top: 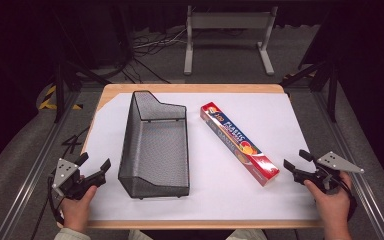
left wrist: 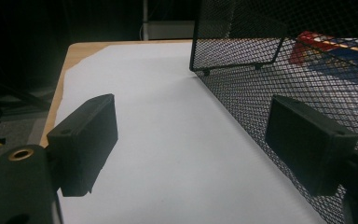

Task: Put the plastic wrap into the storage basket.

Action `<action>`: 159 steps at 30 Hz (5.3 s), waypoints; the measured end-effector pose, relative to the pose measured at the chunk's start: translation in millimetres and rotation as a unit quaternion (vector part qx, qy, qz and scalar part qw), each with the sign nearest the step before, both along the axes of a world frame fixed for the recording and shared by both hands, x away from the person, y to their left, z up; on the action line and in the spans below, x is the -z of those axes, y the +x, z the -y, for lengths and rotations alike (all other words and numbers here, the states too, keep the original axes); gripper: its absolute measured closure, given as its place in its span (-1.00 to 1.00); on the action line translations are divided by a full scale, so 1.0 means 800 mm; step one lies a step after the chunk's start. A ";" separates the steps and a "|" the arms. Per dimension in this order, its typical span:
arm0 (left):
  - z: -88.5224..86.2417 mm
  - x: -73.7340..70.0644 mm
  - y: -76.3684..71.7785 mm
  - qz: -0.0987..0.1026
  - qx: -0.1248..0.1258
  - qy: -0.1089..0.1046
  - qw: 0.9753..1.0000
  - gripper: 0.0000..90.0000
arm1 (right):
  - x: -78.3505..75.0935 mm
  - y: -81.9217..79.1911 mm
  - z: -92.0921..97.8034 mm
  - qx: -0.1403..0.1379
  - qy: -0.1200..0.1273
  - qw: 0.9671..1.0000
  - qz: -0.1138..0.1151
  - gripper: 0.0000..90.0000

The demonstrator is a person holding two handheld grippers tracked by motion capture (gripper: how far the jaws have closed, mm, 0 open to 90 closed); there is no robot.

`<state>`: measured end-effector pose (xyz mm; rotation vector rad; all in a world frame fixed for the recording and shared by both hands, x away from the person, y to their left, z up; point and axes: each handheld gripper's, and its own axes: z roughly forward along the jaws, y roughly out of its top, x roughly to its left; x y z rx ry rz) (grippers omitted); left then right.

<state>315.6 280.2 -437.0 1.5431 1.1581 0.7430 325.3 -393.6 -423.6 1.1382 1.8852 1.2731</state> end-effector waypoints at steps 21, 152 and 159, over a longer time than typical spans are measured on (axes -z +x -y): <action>0.007 0.003 0.000 0.000 0.009 -0.005 1.000 -0.60 | -0.032 -0.002 -0.023 -0.011 -0.017 1.000 -0.014 -0.50; 0.016 0.010 0.001 -0.004 0.014 0.032 0.999 -0.60 | -0.070 0.162 -0.217 -0.021 -0.134 0.950 -0.281 -0.11; 0.017 0.010 0.000 -0.003 0.012 0.032 0.999 -0.60 | -0.083 0.153 -0.217 -0.023 -0.116 0.953 -0.280 -0.11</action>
